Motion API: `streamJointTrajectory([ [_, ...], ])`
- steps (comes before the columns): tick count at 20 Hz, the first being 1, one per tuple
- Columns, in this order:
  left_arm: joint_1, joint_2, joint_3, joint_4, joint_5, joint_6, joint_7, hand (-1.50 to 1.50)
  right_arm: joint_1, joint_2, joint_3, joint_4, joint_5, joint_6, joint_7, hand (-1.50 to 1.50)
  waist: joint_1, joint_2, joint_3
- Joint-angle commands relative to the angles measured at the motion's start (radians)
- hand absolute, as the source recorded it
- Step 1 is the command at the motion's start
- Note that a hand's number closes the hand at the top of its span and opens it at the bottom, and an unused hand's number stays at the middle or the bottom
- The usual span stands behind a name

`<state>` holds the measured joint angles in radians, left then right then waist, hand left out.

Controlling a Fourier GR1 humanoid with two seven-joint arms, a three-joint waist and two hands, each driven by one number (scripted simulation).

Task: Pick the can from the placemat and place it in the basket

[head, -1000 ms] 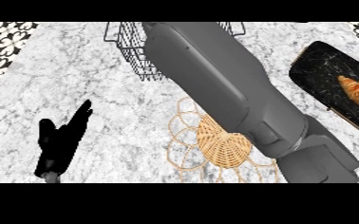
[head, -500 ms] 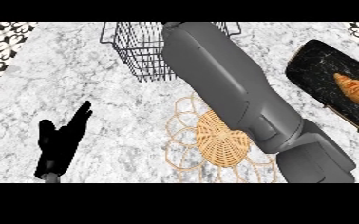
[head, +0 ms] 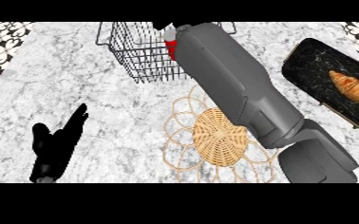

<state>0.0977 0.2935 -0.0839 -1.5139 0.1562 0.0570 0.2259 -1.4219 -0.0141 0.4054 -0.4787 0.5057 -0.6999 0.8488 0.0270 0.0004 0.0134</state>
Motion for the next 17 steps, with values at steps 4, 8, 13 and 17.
streamJointTrajectory([
  [4, 0.054, -0.023, -0.028, 0.024, -0.032, 0.030, 0.075, 0.00, 0.008, -0.052, -0.048, -0.026, -0.007, -0.008, -0.066, -1.50, -0.009, 0.003, -0.013],
  [8, 0.076, -0.002, 0.005, 0.056, -0.013, 0.002, 0.058, 0.00, 0.016, -0.034, -0.059, -0.090, 0.018, -0.078, 0.001, -1.50, -0.027, -0.005, -0.013],
  [13, 0.100, -0.034, 0.013, 0.081, -0.019, 0.022, 0.015, 0.00, 0.110, -0.127, -0.099, -0.190, 0.010, -0.077, 0.009, -1.50, -0.057, -0.012, -0.013],
  [17, 0.087, -0.030, 0.031, 0.087, -0.002, 0.017, 0.038, 0.00, 0.198, -0.194, -0.111, -0.325, -0.010, -0.017, 0.025, -1.50, -0.081, -0.017, -0.013],
])
